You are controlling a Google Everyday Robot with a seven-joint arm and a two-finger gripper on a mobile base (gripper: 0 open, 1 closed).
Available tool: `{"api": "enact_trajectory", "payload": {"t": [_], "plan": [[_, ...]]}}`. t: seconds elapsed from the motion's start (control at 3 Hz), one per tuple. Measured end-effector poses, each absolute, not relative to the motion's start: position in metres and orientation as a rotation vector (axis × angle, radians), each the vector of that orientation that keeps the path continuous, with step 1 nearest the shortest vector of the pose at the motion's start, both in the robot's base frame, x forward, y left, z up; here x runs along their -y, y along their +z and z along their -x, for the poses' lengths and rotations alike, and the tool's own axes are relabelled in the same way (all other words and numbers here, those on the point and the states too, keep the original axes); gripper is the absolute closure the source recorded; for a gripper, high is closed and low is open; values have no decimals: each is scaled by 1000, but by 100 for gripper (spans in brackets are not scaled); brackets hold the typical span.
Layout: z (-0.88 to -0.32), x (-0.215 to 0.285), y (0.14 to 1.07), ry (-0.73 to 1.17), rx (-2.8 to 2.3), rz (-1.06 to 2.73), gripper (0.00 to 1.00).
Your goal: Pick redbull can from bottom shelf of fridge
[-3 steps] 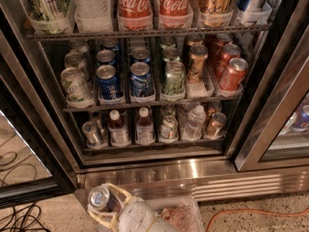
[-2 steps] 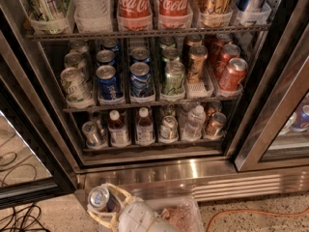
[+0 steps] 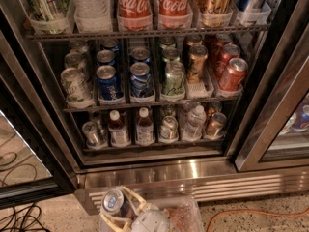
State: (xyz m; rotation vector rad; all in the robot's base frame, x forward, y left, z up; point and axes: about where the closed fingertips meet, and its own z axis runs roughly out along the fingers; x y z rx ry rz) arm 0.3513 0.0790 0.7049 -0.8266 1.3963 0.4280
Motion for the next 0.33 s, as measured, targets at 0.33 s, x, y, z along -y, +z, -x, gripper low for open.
{"api": "enact_trajectory", "payload": {"t": [0.33], "plan": [[-351,-79,705,428,-1396,827,100]]}}
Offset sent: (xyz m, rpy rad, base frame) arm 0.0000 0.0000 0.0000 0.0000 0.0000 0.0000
